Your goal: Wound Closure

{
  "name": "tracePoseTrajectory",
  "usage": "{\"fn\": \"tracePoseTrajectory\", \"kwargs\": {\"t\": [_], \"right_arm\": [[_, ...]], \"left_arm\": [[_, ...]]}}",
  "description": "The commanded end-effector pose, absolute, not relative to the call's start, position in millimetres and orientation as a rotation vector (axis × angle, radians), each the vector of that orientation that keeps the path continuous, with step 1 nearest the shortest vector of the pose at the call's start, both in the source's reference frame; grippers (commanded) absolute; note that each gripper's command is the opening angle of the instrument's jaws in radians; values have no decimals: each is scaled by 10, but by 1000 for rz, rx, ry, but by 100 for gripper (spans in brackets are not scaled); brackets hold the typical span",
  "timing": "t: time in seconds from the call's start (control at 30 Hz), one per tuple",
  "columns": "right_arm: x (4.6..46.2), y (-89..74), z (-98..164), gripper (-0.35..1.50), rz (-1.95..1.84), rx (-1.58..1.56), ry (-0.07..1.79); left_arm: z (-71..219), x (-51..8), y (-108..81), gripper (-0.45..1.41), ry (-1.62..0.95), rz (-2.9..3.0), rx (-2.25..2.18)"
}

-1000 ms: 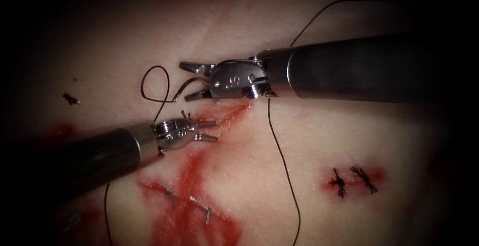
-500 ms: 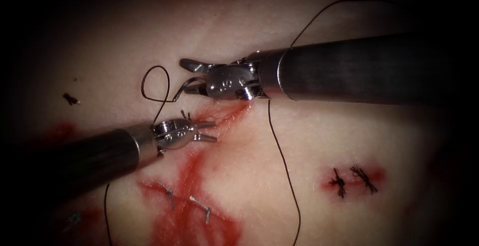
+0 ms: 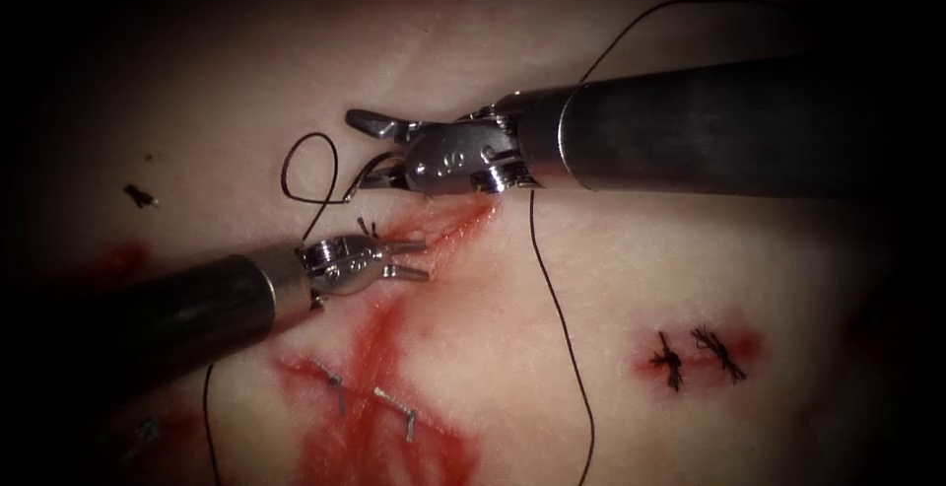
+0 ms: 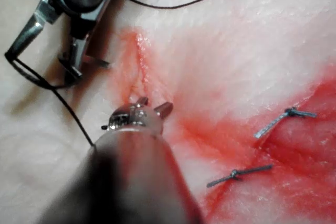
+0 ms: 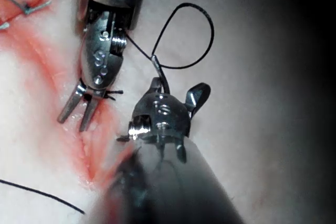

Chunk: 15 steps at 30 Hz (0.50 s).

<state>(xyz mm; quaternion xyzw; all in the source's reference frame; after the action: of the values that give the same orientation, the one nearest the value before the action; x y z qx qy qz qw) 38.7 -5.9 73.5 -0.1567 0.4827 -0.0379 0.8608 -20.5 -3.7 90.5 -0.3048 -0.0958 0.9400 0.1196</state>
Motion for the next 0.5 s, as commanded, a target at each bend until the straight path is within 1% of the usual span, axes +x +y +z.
{"fn": "tracePoseTrajectory", "kwargs": {"t": [0.03,0.33,0.4,0.43,0.5], "right_arm": [[396,-60,741,148,-80,-329,1014],[396,-62,743,141,-108,-312,975],[396,-64,744,131,-114,-308,972],[395,-66,745,98,-118,-306,972],[390,-70,745,4,-136,-287,969]], "left_arm": [[911,-210,-36,37,-280,2748,-893],[909,-210,-36,36,-284,2746,-894],[908,-210,-36,36,-285,2746,-894],[908,-210,-36,36,-285,2746,-894],[908,-210,-36,36,-285,2746,-894]]}}
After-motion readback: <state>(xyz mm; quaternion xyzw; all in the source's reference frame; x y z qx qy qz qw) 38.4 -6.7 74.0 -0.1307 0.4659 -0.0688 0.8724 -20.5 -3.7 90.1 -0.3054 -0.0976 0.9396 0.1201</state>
